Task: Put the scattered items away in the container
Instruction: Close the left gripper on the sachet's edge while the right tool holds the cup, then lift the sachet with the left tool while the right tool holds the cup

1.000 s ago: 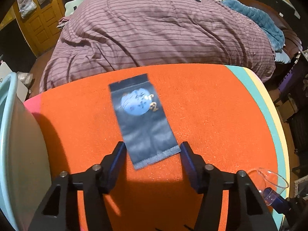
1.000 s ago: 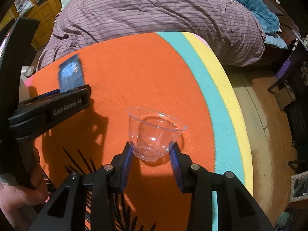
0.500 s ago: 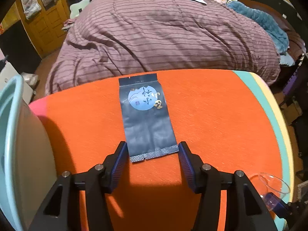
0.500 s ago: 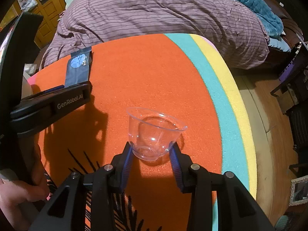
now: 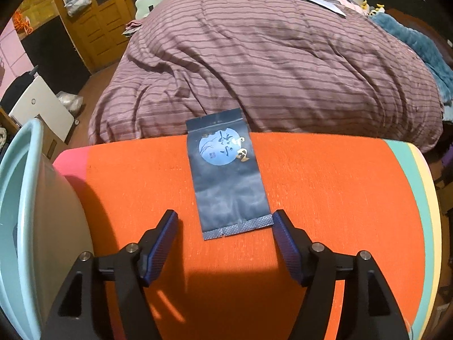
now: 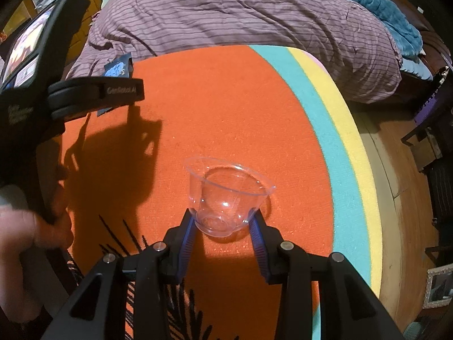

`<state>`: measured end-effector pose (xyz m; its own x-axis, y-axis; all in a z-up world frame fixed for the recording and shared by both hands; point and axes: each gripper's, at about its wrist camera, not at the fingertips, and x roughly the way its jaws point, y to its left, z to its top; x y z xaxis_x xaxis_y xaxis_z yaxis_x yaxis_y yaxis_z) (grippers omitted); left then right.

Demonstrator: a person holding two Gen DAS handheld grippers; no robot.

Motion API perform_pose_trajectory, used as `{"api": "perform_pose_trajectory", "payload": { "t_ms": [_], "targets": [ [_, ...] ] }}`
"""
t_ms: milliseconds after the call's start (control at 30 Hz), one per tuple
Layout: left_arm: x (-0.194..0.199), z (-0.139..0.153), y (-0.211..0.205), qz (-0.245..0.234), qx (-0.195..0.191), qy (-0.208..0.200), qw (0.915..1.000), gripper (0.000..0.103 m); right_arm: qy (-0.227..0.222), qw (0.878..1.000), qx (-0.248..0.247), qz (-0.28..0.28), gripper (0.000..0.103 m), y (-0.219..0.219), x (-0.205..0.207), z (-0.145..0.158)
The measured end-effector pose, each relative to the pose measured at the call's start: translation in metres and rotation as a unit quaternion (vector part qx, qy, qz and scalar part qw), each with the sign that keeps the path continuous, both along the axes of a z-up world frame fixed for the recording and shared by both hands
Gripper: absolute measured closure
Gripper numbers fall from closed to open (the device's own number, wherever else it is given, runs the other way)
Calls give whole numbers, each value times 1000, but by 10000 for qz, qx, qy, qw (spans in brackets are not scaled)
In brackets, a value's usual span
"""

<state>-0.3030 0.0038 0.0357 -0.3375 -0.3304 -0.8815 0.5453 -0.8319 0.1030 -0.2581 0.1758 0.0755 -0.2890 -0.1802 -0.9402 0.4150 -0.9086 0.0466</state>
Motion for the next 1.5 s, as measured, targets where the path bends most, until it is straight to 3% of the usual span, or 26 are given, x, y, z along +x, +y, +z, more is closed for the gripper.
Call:
{"api": "perform_pose_trajectory", "payload": {
  "t_ms": [100, 200, 367, 433, 500, 900, 1233, 1500],
  "targets": [
    [-2, -2, -5, 55, -7, 48, 10000, 23, -2, 10000, -14, 13, 62, 0, -2, -1],
    [-1, -4, -8, 0, 85, 217, 9997, 23, 7, 10000, -28, 29, 62, 0, -2, -1],
    [2, -4, -8, -139, 228, 486, 9985, 31, 31, 10000, -39, 31, 62, 0, -2, -1],
    [3, -3, -3, -224, 199, 568, 9979, 43, 43, 10000, -35, 27, 62, 0, -1, -1],
    [4, -3, 2, -264, 159, 616, 9976, 44, 47, 10000, -35, 28, 62, 1, 1, -1],
    [21, 0, 7, -402, -21, 828, 9958, 45, 37, 10000, -48, 8, 62, 1, 2, 0],
    [43, 18, 15, -680, -53, 1023, 9924, 45, -12, 10000, -20, -48, 63, 4, 1, 1],
    [65, 43, 21, -876, -136, 1276, 9879, 45, 132, 9999, -48, -58, 63, 2, 10, 20]
  ]
}}
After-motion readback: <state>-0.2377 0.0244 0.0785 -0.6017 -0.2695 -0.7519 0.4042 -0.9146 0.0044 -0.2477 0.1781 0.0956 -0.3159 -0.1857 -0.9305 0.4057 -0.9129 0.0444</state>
